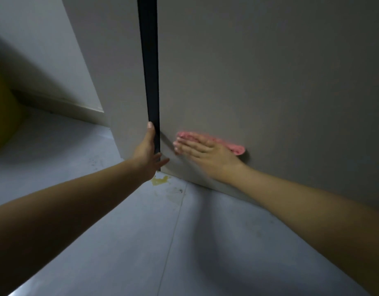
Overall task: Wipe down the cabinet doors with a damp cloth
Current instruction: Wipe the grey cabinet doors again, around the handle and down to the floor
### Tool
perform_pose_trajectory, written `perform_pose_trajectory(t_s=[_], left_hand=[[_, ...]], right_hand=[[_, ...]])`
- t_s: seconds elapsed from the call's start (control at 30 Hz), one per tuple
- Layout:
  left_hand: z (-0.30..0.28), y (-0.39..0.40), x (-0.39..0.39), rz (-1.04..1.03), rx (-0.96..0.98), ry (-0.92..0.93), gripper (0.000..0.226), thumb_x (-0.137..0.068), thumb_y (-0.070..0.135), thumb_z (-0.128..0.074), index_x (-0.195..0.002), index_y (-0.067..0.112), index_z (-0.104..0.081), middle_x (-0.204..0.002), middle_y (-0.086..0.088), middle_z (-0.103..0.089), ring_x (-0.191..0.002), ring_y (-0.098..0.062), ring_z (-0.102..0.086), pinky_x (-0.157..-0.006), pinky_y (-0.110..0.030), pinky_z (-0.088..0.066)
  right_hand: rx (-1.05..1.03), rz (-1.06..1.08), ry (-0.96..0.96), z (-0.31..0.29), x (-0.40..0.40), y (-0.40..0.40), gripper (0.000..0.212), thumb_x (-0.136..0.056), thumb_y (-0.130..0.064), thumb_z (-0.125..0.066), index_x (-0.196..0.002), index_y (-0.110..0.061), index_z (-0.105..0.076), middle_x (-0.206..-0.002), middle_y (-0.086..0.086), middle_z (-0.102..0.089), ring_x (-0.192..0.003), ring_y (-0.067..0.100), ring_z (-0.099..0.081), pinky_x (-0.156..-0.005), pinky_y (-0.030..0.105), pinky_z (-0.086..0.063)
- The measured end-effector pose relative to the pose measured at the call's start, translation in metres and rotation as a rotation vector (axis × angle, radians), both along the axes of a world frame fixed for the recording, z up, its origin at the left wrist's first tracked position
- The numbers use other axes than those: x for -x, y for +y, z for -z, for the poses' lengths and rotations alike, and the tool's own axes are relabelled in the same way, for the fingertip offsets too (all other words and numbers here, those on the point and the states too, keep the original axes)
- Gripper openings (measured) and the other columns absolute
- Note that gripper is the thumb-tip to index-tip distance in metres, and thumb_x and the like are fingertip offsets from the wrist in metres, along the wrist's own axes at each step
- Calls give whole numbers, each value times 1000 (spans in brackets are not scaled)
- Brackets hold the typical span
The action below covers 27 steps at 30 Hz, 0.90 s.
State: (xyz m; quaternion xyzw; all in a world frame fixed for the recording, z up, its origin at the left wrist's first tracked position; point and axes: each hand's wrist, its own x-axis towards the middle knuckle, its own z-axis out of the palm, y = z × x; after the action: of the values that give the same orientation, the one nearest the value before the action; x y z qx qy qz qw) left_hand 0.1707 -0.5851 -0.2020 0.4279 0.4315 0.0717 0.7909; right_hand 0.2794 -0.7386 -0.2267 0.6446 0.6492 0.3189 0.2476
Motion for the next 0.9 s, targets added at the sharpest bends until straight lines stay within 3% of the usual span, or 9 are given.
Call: perform_pose_trajectory(t_s=[0.1,0.2,0.3,0.5,0.57,0.67,0.8,0.9], left_hand=[[-4,-2,-2,-10,9,6,78,-89,63,-47,-150,20,-25,-153,-18,-28,-129,-35,-45,-112,-48,-33],[-7,-1,-1,-17,39,-7,82,-86,63,-51,-150,21,-24,-152,-18,-29,-128,-35,-47,-111,-47,-34],[-8,-4,-1,-38,58,-51,81,-86,62,-53,-150,21,-24,-154,-17,-25,-134,-34,-40,-106,-47,-41],[-5,-5,2,17,13,-117,69,-93,58,-45,-149,23,-27,-156,-11,-23,-139,-35,-31,-106,-47,-42],[-4,-4,2,10,16,-104,66,-94,54,-46,-148,20,-30,-155,-10,-26,-137,-34,-33,-104,-46,-43],[-4,-4,3,25,14,-106,66,-93,54,-47,-147,20,-32,-156,-7,-26,-138,-32,-33,-98,-41,-46],[-5,-5,3,45,29,-67,75,-90,59,-48,-150,20,-25,-156,-10,-24,-139,-33,-33,-87,-37,-44],[-6,-4,2,47,23,-65,78,-89,59,-51,-151,20,-22,-157,-9,-21,-139,-32,-34,-86,-35,-46]], right_hand=[[-266,19,7,-39,-5,-36,60,-84,-5,-49,-143,-11,-40,-147,4,-42,-141,20,-28,-119,37,-11],[-451,67,-20,-87,-5,-43,61,-87,-21,-54,-145,-16,-38,-149,1,-37,-145,22,-20,-118,41,-5],[-569,81,-33,-103,1,-7,60,-86,-22,-54,-144,-17,-40,-148,3,-43,-138,23,-29,-116,42,-4],[-224,73,-284,-53,7,54,59,-89,-27,-34,-147,-15,-29,-153,-2,-33,-142,18,-30,-115,45,10],[-126,97,-274,-38,9,52,58,-91,-27,-30,-147,-13,-22,-155,-1,-29,-143,18,-26,-115,45,11],[-65,85,-192,-34,6,30,58,-89,-20,-26,-146,-11,-30,-152,3,-34,-142,19,-28,-118,40,4],[-72,39,-70,-35,-4,-43,63,-82,-11,-45,-144,-8,-39,-151,6,-36,-141,22,-28,-120,38,-6],[-64,70,-41,-52,-10,-88,71,-79,-17,-55,-147,-10,-35,-153,5,-33,-143,23,-26,-119,40,-14]])
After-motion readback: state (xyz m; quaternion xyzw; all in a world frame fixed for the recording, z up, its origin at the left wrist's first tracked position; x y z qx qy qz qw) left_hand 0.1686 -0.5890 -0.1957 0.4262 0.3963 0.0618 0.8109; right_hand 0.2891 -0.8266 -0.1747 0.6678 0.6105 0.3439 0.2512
